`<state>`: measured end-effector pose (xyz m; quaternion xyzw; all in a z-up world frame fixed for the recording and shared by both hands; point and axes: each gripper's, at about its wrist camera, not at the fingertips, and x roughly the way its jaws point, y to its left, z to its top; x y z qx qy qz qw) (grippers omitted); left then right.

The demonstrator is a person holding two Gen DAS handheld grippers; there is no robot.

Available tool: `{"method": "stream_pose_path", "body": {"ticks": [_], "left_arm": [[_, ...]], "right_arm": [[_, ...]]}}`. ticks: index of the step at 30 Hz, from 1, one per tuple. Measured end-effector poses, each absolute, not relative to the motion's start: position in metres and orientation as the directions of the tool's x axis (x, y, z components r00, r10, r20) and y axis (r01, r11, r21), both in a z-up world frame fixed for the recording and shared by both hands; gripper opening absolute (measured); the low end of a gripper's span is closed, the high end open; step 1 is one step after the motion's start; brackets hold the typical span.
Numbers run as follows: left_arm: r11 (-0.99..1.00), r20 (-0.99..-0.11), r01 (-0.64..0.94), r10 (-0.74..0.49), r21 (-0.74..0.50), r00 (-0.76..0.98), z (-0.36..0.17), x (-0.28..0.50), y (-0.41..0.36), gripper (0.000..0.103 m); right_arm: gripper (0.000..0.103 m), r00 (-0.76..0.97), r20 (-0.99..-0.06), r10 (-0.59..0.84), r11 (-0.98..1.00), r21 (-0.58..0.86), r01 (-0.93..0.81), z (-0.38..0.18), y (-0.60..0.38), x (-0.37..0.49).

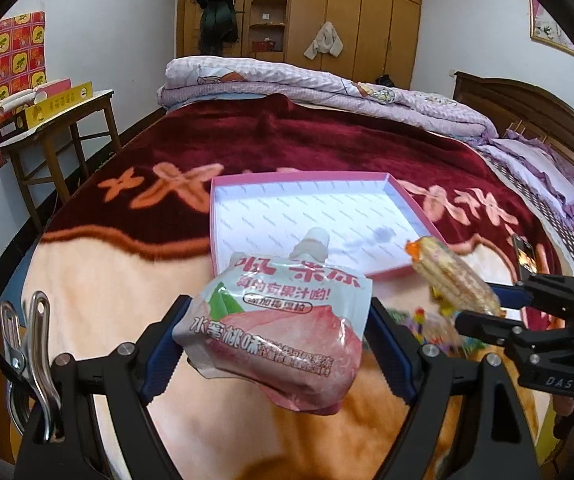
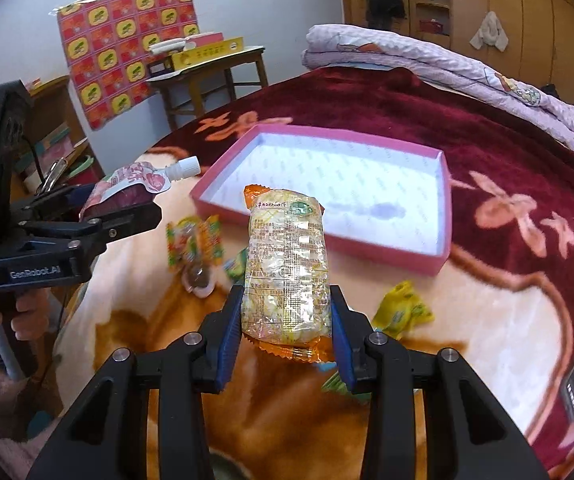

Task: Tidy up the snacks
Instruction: 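Carry both snacks into the pink tray and open both grippers to release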

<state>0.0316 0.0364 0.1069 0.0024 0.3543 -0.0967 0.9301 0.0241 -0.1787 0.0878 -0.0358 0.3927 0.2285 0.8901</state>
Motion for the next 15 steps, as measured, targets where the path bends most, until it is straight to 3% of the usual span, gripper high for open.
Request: {"method": "stream_pose_path", "body": {"ticks": [15], "left_arm": [[0.984, -0.683, 0.166, -0.167, -0.067, 0.711, 0.101, 0.122, 0.027, 0.087]], "right_arm": [[0.041, 0.571, -0.743, 0.349, 0.915, 0.140, -0.378, 0.079, -0.200, 0.113]]}}
